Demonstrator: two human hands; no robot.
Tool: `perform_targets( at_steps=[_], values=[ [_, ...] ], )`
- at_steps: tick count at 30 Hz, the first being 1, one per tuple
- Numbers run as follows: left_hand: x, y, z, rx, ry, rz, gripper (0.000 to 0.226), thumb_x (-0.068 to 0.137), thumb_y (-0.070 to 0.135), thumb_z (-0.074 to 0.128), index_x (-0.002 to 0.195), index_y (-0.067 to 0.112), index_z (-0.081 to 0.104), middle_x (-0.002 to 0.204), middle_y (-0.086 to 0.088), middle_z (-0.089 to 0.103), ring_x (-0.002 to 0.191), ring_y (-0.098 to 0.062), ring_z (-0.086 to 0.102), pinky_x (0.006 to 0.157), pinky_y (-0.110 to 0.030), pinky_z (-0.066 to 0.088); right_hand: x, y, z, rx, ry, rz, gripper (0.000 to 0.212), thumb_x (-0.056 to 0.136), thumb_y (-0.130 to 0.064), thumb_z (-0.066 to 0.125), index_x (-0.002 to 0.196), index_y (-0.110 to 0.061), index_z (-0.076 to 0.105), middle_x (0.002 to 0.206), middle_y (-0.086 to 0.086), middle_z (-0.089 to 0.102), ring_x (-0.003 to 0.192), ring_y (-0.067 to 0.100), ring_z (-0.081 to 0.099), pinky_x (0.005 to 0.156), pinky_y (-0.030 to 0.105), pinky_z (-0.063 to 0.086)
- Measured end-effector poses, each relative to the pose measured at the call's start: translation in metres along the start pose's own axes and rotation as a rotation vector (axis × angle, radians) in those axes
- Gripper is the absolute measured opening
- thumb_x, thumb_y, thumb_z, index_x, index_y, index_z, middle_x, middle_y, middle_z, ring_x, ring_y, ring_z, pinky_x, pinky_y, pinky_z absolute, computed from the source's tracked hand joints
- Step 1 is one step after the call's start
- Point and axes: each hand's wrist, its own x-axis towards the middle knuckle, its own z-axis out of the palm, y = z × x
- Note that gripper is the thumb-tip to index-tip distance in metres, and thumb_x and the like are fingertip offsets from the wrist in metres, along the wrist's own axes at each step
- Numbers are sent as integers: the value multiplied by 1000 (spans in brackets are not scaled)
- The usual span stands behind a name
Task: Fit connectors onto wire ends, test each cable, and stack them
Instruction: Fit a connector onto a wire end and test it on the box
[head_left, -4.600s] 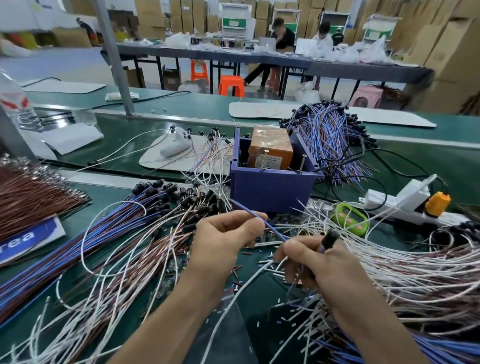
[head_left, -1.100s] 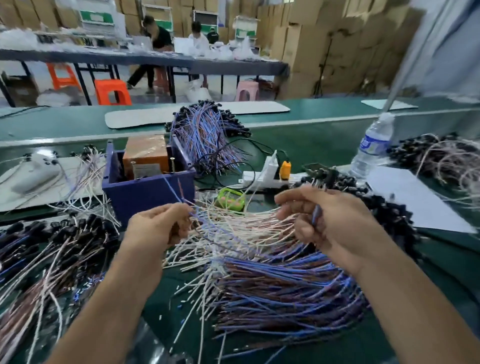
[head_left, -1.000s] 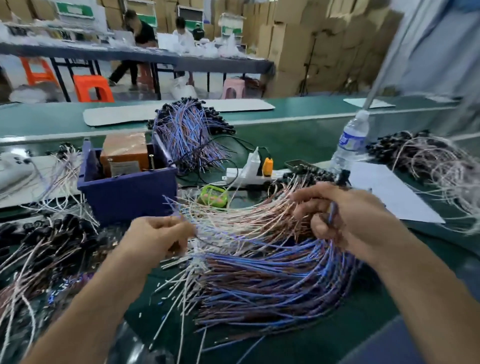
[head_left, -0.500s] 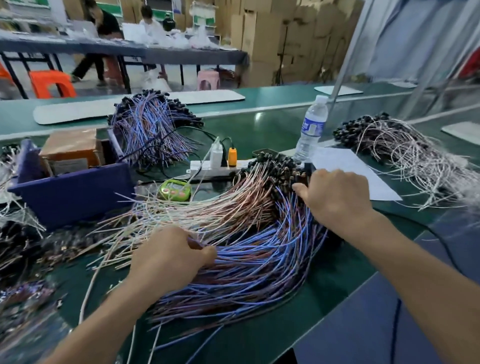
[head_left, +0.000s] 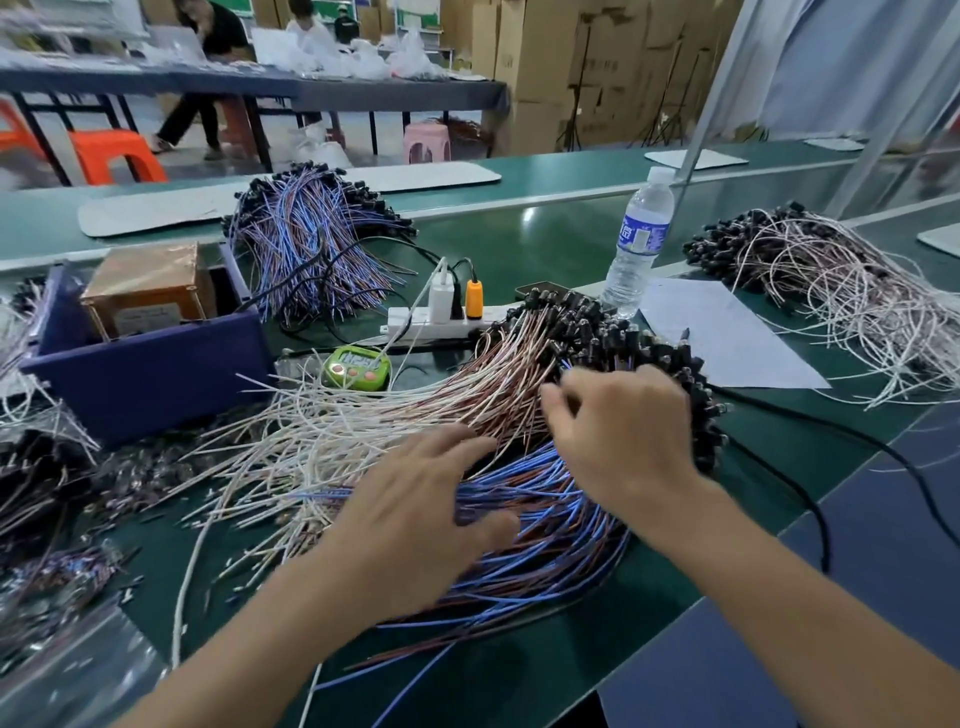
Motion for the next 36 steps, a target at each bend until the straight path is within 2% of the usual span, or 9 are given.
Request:
perform_targets(
  at_steps=[2,6,11,18,21,26,30,33,36],
  values=[
    [6,3,19,74,-58,67,91,83,84,38,160,41,15,165,17,24,149,-9,25,122,-33,17,-15,-22,15,115,-34,-17,43,95,-30,68,61,-28,43,46,-10,39,42,7,25,63,28,33],
    [9,-5,35,257,46,146,72,92,75,40,148,30,43,147,12,48,131,-13,44,113,-34,34,-33,-35,43,276,-163,77,37,99,-33,59,65,-20,52,57,-3,58,57,21,45,63,32,22],
    [7,-9,27,53,81,129,57,94,64,52,140,30,57,134,15,58,122,-10,52,98,-25,38,-29,-23,54,360,-281,113,39,100,-38,55,64,-22,49,55,-7,50,57,19,47,59,34,29],
    [-22,-69,-48,-327,425,-277,12,87,35,77,95,44,78,88,28,73,83,11,64,67,-2,42,-4,-85,49,706,-296,125,47,99,-35,59,55,-19,49,48,-2,47,48,14,42,49,29,30],
    [-46,-100,-72,-392,499,-380,21,85,26,78,80,46,77,76,29,73,74,10,67,70,-11,50,13,-155,50,846,-307,68,50,96,-31,62,51,-21,43,45,-5,40,47,11,36,50,29,28],
    [-112,-161,-96,-342,750,-650,25,85,26,77,70,47,75,68,26,72,67,7,67,62,-20,49,25,-268,58,1032,-506,-27,41,93,-31,63,55,-19,55,48,-6,52,49,9,44,51,29,35],
    [-166,-211,-110,-183,997,-973,8,85,31,74,84,33,82,66,19,71,67,-1,65,60,-19,43,31,-337,68,1023,-768,-150,19,97,-18,58,88,-23,75,68,-7,68,49,4,54,47,24,44],
    [-183,-234,-110,-153,1171,-1120,13,89,24,71,93,28,83,84,0,79,71,-14,68,66,-26,52,38,-377,76,933,-850,-256,34,95,-3,51,111,-20,76,102,-1,75,83,10,69,72,23,57],
    [-185,-243,-101,-44,1180,-1111,17,90,18,70,101,26,82,102,-6,77,97,-27,68,85,-38,56,41,-406,84,818,-869,-329,44,90,6,50,121,-16,72,122,5,72,110,20,66,96,31,54]
  ],
)
